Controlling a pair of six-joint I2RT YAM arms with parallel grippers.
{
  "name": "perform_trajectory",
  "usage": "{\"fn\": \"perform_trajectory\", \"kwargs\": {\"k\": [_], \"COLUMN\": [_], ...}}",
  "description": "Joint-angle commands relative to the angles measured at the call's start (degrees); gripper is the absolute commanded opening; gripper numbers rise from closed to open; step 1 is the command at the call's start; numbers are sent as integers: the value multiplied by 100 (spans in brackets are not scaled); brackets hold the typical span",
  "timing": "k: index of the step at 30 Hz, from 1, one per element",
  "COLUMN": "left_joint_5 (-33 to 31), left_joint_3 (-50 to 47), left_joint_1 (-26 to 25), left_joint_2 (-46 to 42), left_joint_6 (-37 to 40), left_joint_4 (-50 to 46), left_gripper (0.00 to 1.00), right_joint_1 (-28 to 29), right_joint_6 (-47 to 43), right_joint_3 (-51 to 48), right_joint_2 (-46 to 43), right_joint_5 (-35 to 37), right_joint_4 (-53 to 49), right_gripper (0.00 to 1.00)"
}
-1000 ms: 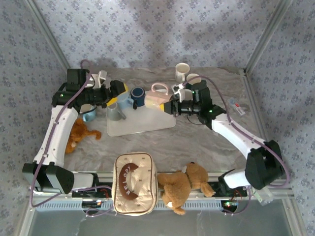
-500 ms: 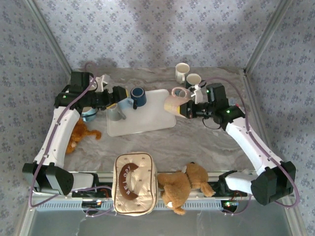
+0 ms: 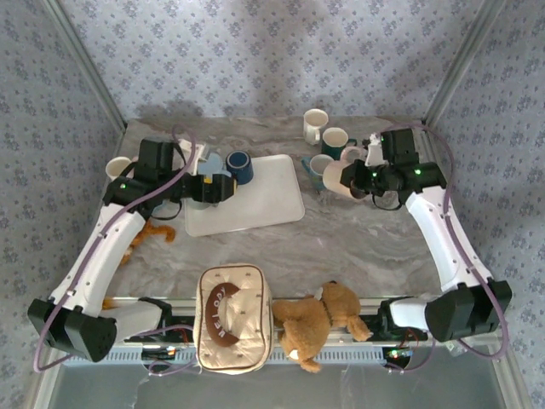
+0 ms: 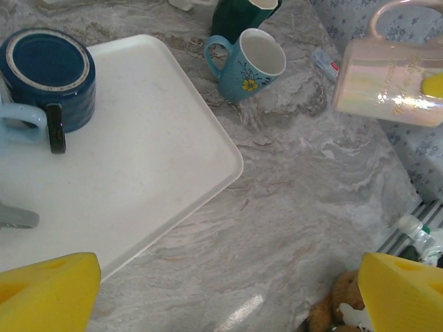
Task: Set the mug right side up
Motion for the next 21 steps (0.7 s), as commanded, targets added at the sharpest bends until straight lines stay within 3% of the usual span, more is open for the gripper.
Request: {"fn": "perform_trajectory", "kwargs": {"k": [1,21], "left_joint_5": [-230,-839], "left_joint_3": [22,-364], "left_joint_1": [-58,-182], "left_joint_2": [-56,-174], "left_joint_6": [350,881], "left_joint_4": [167,-107], "left_gripper": [95,97], "right_joint_1": [-146,-686], "right_joint_6": [71,-689], "right_joint_3": [372,2511], "right_joint_2": [154,3222], "right_joint_5": [608,842], "right_joint_4": [-264,-1052], "right_gripper": [0,0]}}
